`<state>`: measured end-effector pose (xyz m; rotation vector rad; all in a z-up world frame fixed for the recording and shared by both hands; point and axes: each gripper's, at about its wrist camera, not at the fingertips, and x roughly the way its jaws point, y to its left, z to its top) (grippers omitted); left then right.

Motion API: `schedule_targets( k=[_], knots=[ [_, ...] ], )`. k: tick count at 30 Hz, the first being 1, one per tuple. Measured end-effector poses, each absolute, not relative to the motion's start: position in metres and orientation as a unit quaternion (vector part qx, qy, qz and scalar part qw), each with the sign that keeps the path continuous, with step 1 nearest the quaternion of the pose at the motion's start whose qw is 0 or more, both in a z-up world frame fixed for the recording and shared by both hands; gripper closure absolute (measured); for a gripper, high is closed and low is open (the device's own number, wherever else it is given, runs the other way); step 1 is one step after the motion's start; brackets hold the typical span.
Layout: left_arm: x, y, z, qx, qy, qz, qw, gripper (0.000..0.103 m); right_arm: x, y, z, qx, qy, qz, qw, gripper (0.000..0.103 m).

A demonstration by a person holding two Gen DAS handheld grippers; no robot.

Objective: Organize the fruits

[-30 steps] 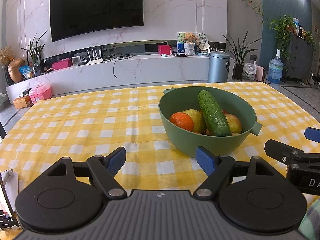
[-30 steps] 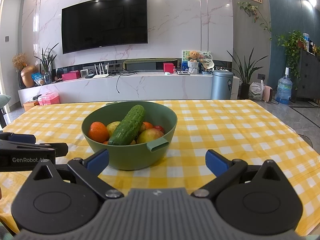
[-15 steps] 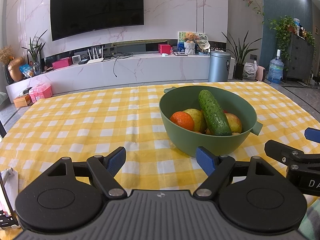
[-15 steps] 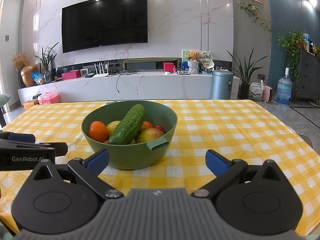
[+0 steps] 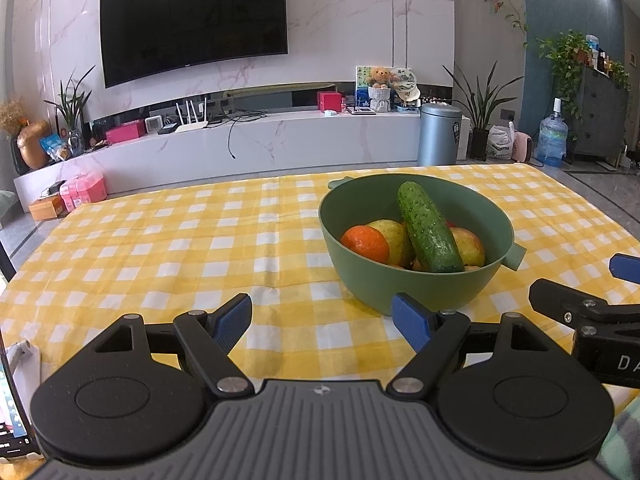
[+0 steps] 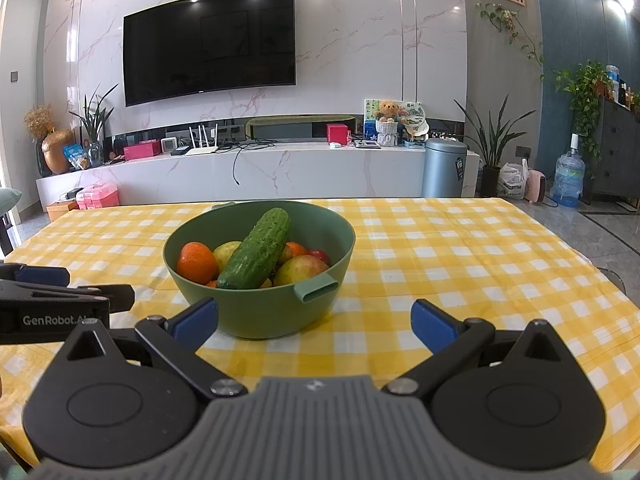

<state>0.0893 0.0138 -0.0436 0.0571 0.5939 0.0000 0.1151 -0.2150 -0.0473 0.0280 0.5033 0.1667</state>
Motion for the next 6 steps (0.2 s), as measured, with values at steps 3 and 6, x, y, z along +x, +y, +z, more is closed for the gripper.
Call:
schedule_targets(
  k=[3,6],
  knots=[
    [0.0871,0.0130,-0.0429,0.030,0.289,-0.001,0.957,0.010,0.1150,-0.2156,-0.0484,0.014,0.250,0.082,0.965,0.004],
    [0.0865,0.0131,-0.0417,0.034,0.281,0.004,0.959,0.010,0.1149,-0.2156,-0.0484,0.014,0.250,0.082,0.965,0.004]
  ],
)
